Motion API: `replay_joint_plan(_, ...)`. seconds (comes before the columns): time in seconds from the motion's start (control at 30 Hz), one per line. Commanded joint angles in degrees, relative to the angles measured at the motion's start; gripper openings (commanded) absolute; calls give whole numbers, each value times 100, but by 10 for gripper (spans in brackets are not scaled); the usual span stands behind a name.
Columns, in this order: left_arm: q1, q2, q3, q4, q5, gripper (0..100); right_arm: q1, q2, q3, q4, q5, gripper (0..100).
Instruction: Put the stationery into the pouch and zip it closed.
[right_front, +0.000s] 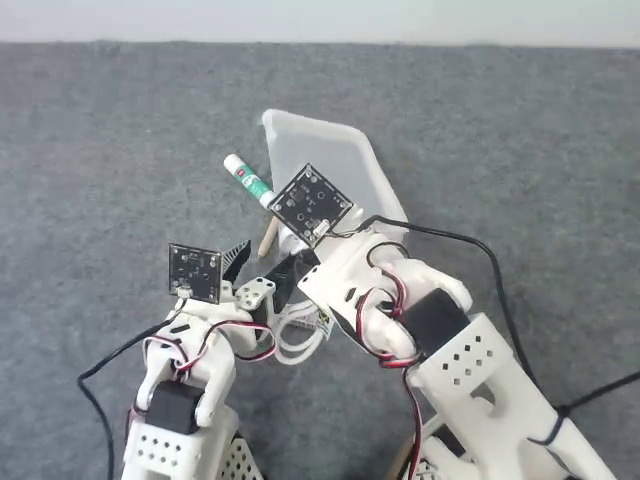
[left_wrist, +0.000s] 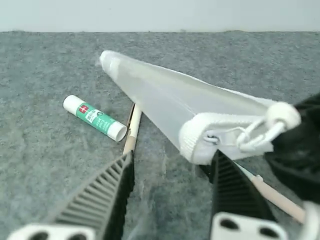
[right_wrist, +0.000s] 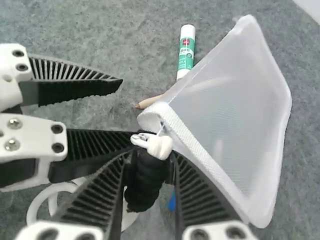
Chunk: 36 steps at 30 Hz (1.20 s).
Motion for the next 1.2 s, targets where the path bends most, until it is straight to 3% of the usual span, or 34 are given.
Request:
replay_joint_plan(0.0, -62, -158, -391, -70, 0, 228, -48, -277, -18, 92, -9, 6)
replay_joint_plan(0.27, -18, -158, -716, 422, 0, 231, -31, -215, -9, 57, -9, 6)
replay_joint_plan(0.87, -79, -149, -444, 264, -26, 227, -66, -277, -18, 224, -9, 6)
replay_joint_plan(1.17, -62, -149, -426, 255, -571, 113, -145, -277, -18, 391, 0, 6)
